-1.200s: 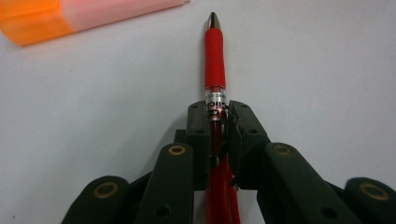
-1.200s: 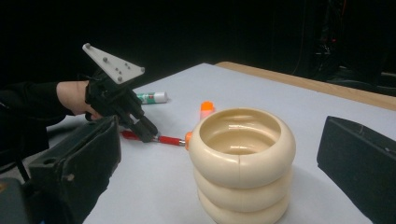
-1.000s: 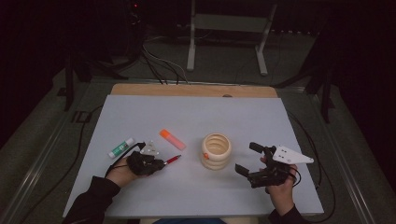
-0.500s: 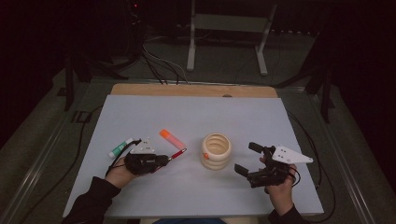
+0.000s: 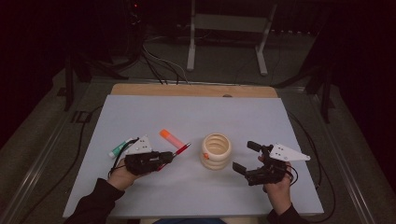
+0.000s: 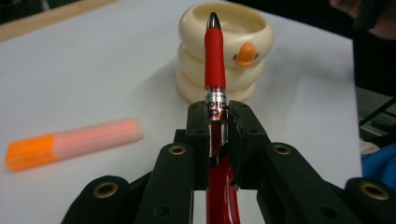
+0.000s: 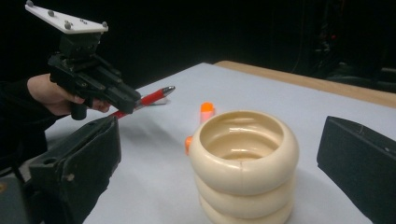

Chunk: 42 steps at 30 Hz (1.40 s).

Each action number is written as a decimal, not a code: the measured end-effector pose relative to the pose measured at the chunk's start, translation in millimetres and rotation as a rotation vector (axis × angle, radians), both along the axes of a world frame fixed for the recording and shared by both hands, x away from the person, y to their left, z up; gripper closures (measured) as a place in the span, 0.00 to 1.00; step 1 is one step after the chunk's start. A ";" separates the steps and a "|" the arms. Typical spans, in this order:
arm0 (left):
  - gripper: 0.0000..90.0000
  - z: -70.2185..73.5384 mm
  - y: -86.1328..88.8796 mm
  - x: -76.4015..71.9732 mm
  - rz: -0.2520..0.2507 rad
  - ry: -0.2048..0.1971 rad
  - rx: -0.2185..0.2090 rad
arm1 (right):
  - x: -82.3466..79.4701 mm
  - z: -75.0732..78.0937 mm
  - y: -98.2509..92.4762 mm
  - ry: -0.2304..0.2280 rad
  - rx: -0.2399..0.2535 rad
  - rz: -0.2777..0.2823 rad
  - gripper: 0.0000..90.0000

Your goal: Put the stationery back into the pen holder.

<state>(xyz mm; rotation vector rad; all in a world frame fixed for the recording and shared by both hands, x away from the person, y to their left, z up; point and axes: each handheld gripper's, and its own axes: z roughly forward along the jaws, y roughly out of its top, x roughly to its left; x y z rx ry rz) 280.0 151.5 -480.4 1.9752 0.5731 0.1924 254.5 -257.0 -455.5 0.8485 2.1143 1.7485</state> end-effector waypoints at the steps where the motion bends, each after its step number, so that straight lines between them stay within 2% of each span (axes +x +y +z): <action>1: 0.90 1.0 -0.7 -0.7 0.003 0.000 -0.006 | 0.4 0.0 1.2 0.001 0.002 0.003 0.00; 4: 0.90 3.4 -3.0 -3.3 0.005 -0.017 -0.018 | 0.1 1.4 5.6 -0.003 0.008 0.007 0.00; 12: 0.90 12.5 -5.5 -10.5 0.003 -0.036 -0.088 | 0.2 8.7 17.1 -0.027 0.025 0.020 0.00; 14: 0.90 13.3 -7.3 -12.4 -0.012 -0.029 -0.117 | 0.7 11.3 19.3 -0.038 0.015 -0.005 0.00; 18: 0.90 13.4 -12.4 -14.7 -0.025 -0.024 -0.145 | 2.4 15.0 23.1 -0.045 0.045 -0.009 0.00; 20: 0.89 12.9 -13.9 -15.3 -0.033 -0.027 -0.161 | 3.8 15.7 25.5 -0.028 0.059 -0.003 0.00; 22: 0.89 11.8 -15.6 -16.0 -0.037 -0.027 -0.186 | 4.3 16.2 28.6 -0.016 0.050 -0.014 0.00; 24: 0.90 10.9 -17.2 -16.7 -0.036 -0.028 -0.195 | 6.1 16.7 31.0 0.051 0.061 -0.008 0.00; 29: 0.90 9.4 -19.7 -18.1 -0.040 -0.035 -0.224 | 8.8 17.1 38.4 0.081 0.083 -0.028 0.00; 31: 0.89 9.4 -20.1 -18.6 -0.047 -0.036 -0.237 | 9.6 18.1 42.9 0.107 0.102 -0.036 0.00; 38: 0.89 9.6 -22.4 -21.8 -0.041 -0.063 -0.262 | 6.3 21.2 60.3 0.117 0.120 -0.015 0.00; 42: 0.89 9.8 -23.6 -22.8 -0.046 -0.066 -0.280 | 5.6 22.8 72.3 0.135 0.128 0.017 0.00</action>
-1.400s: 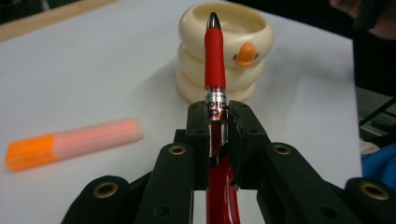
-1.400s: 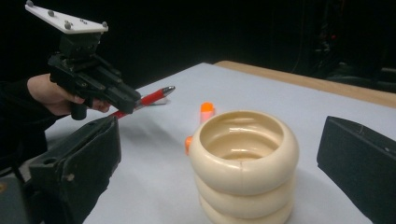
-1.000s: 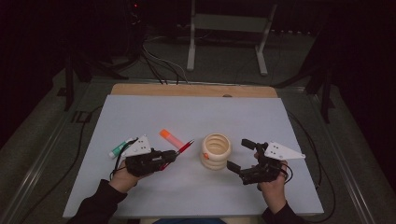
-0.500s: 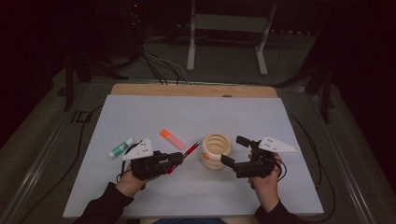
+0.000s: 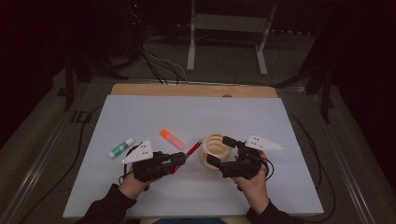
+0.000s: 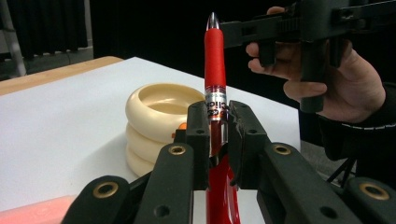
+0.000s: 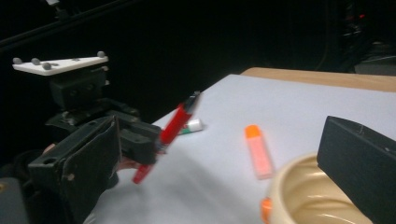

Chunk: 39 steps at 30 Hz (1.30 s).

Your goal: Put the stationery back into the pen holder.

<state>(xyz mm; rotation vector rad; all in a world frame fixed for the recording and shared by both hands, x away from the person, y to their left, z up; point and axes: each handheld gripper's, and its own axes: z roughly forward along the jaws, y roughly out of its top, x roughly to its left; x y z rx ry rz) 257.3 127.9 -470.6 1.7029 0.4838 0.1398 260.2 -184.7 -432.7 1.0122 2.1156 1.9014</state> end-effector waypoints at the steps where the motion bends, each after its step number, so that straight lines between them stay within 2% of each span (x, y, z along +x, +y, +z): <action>1: 0.89 0.0 -0.3 -0.3 -0.002 -0.002 0.001 | 0.1 0.0 3.3 0.006 -0.001 0.008 0.03; 6: 0.89 -0.4 -1.6 -1.9 -0.008 -0.017 -0.016 | 1.7 -1.4 16.9 0.075 0.007 0.022 0.17; 7: 0.89 -0.5 -2.0 -2.3 -0.008 -0.023 -0.017 | 2.1 -2.1 18.9 0.092 0.021 0.034 0.19; 11: 0.89 -0.6 -3.8 -4.2 -0.021 -0.033 -0.019 | 3.1 -4.5 24.0 0.160 0.053 0.053 0.36; 13: 0.89 -0.6 -4.4 -4.7 -0.027 -0.036 -0.022 | 3.4 -5.1 25.8 0.192 0.068 0.062 0.48; 16: 0.89 -1.3 -5.7 -5.0 -0.044 -0.038 -0.023 | 3.1 -5.0 29.1 0.210 0.072 0.077 0.61; 21: 0.89 -3.7 -8.4 -5.6 -0.065 -0.040 -0.019 | 4.6 -7.8 29.6 0.273 0.109 0.106 0.79; 22: 0.89 -4.1 -8.7 -5.5 -0.068 -0.040 -0.020 | 5.2 -8.3 29.1 0.286 0.117 0.112 0.86; 24: 0.89 -4.9 -9.3 -5.2 -0.070 -0.038 -0.017 | 6.3 -9.1 28.9 0.305 0.130 0.125 0.88; 30: 0.88 -4.9 -10.0 -5.2 -0.074 -0.035 -0.025 | 3.1 -6.2 30.1 0.277 0.110 0.115 0.89; 31: 0.87 -4.3 -10.0 -4.9 -0.067 -0.026 -0.016 | 2.9 -5.4 30.4 0.268 0.106 0.116 0.89; 34: 0.70 -3.9 -9.8 -4.6 -0.062 -0.017 -0.003 | 2.6 -2.0 29.9 0.243 0.090 0.112 0.89; 35: 0.70 -3.9 -9.8 -4.6 -0.062 -0.017 -0.003 | 2.6 -2.0 29.9 0.243 0.090 0.112 0.89; 36: 0.70 -2.2 -8.7 -5.3 -0.029 -0.015 0.030 | 2.6 -2.0 29.9 0.243 0.090 0.112 0.89; 37: 0.60 -1.6 -8.7 -5.7 -0.015 -0.022 0.042 | 4.4 5.6 26.2 0.192 0.069 0.096 0.89; 39: 0.54 -1.2 -7.7 -5.6 0.000 -0.026 0.051 | 5.7 10.5 23.0 0.165 0.060 0.080 0.89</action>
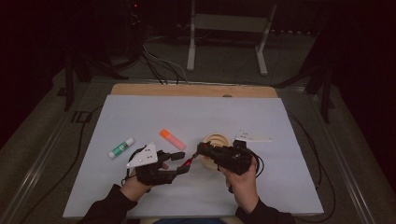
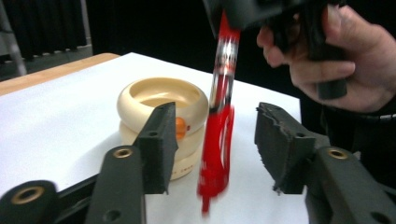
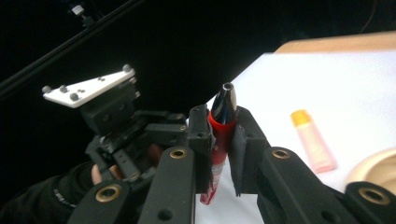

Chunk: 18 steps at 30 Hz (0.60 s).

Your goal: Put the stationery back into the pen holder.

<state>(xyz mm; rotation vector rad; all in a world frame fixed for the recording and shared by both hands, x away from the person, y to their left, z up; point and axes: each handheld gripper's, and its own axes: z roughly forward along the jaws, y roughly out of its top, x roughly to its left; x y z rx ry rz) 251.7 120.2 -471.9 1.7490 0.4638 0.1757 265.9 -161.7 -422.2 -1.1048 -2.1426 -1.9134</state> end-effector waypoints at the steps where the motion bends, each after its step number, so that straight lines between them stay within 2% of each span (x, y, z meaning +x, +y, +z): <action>1: 0.52 -0.1 0.1 0.4 0.007 0.008 0.001 | 0.8 2.3 -1.7 -0.012 -0.003 -0.004 0.89; 12: 0.29 -1.0 4.8 3.8 0.076 0.017 0.041 | 4.6 26.8 -23.5 -0.131 -0.032 -0.080 0.89; 16: 0.21 -2.3 6.5 4.8 0.081 0.020 0.068 | 5.3 34.7 -34.8 -0.176 -0.049 -0.122 0.89; 18: 0.17 -3.4 7.8 6.3 0.068 0.041 0.069 | 5.6 38.1 -39.9 -0.205 -0.070 -0.147 0.89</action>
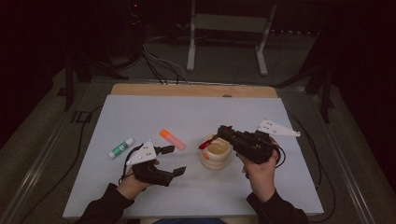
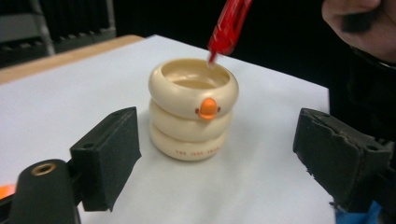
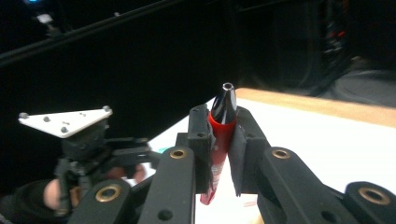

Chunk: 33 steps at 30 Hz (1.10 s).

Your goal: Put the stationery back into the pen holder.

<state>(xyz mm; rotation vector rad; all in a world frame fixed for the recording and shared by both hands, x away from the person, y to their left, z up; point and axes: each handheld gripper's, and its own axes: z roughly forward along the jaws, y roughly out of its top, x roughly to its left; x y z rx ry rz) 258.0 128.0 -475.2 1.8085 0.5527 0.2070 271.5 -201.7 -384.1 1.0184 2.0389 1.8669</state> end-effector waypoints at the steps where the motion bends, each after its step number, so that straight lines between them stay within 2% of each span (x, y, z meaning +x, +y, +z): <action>1: 0.12 -0.6 0.0 0.1 -0.006 0.003 0.005 | 0.1 1.3 -2.5 -0.009 -0.009 -0.013 0.89; 4: 0.02 -2.3 0.1 -0.1 -0.008 0.002 0.028 | 1.5 3.1 -7.8 -0.032 -0.043 -0.052 0.89; 10: 0.01 -6.8 3.4 -1.7 -0.010 -0.002 0.068 | 6.7 0.3 -13.8 -0.037 -0.105 -0.103 0.89; 15: 0.01 -10.2 7.6 -2.2 0.020 -0.017 0.088 | 11.5 -4.9 -16.5 -0.026 -0.144 -0.133 0.89; 27: 0.01 -16.4 19.4 -4.6 0.047 -0.040 0.139 | 18.4 -22.0 -15.9 0.016 -0.212 -0.144 0.89; 33: 0.01 -19.5 25.0 -5.4 0.056 -0.026 0.141 | 18.4 -35.9 -17.5 0.039 -0.235 -0.144 0.89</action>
